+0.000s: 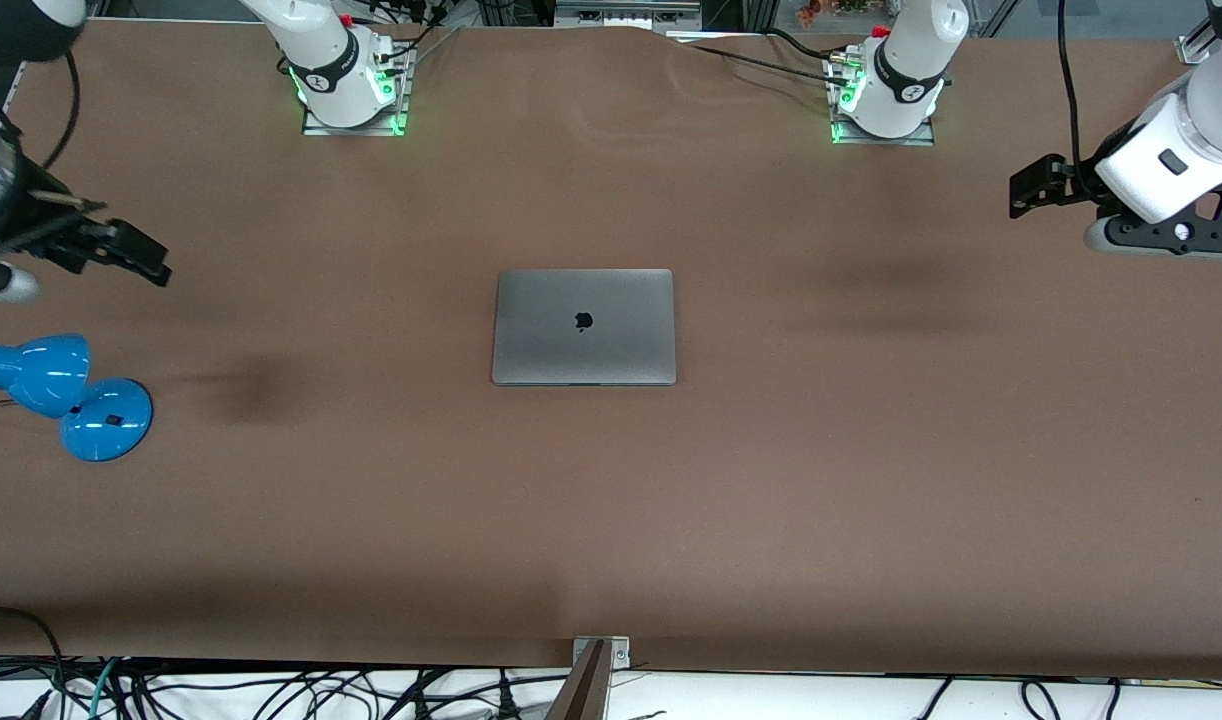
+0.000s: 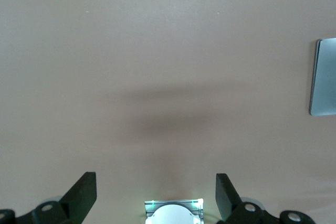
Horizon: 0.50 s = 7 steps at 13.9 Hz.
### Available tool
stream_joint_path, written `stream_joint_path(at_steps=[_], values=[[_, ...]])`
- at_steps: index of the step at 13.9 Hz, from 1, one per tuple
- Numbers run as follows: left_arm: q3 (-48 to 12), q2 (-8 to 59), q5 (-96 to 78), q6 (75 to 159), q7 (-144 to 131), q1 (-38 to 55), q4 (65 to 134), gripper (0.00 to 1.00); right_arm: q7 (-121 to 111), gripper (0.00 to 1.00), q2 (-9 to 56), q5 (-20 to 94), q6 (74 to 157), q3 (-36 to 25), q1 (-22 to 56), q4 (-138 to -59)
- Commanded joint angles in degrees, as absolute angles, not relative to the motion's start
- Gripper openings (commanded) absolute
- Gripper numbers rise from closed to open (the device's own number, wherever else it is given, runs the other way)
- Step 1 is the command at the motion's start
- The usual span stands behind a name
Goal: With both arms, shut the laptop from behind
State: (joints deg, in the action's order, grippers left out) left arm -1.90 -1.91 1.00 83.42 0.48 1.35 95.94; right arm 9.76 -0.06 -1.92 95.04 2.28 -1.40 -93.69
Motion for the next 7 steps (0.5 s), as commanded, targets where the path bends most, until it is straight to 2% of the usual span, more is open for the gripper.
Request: stream_joint_path(at_steps=[1,3,7], values=[[-1.2,-8.9,0.6,91.6,6.1,-0.9,107.2,1.0,8.8,1.0,-2.4,-1.2,90.5,-0.1,0.5,-93.0],[0.6,-10.8,0.7,92.8,6.5,-0.8,110.3,1.0,8.8,1.0,-2.1,-1.7,87.6,-0.2,0.5,-91.0],[-0.2,-16.3,2.8,94.7,5.6,-0.7,116.5,1.0,9.8,1.0,-0.5,-1.8,88.7,-0.2,1.0,-91.4]])
